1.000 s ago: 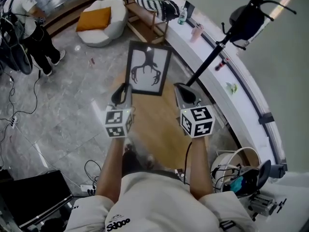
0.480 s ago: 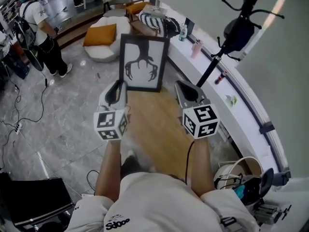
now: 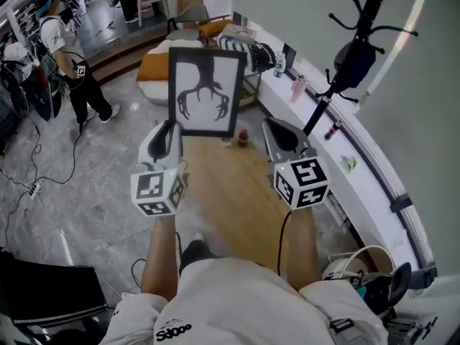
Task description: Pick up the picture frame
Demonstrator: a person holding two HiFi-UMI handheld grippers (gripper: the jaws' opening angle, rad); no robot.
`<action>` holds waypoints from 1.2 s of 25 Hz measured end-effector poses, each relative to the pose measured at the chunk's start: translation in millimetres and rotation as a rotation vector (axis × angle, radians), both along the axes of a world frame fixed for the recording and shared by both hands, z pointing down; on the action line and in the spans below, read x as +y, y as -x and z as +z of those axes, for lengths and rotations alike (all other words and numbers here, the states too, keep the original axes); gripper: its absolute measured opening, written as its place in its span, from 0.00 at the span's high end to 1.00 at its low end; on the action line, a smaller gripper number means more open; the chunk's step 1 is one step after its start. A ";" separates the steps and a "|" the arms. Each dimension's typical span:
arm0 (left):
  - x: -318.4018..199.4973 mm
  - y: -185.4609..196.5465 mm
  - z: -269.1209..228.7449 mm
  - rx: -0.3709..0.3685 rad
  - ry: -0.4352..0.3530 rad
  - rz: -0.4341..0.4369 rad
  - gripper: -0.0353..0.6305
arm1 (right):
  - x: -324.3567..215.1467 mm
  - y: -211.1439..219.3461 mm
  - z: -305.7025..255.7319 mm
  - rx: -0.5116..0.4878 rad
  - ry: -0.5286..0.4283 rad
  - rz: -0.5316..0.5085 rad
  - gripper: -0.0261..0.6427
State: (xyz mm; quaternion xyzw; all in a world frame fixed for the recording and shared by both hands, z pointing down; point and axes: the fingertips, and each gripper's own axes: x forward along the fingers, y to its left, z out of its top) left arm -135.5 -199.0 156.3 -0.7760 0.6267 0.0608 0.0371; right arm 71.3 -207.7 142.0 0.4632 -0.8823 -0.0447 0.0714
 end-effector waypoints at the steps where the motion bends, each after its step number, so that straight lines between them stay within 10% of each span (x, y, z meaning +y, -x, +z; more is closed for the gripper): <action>1: 5.4 2.3 -3.9 0.002 -0.009 -0.006 0.84 | 3.5 1.4 -1.8 0.002 -0.005 -0.006 0.96; 30: 54.0 24.5 -13.2 -0.023 -0.025 -0.048 0.83 | 38.9 24.7 4.6 0.129 -0.025 -0.019 0.96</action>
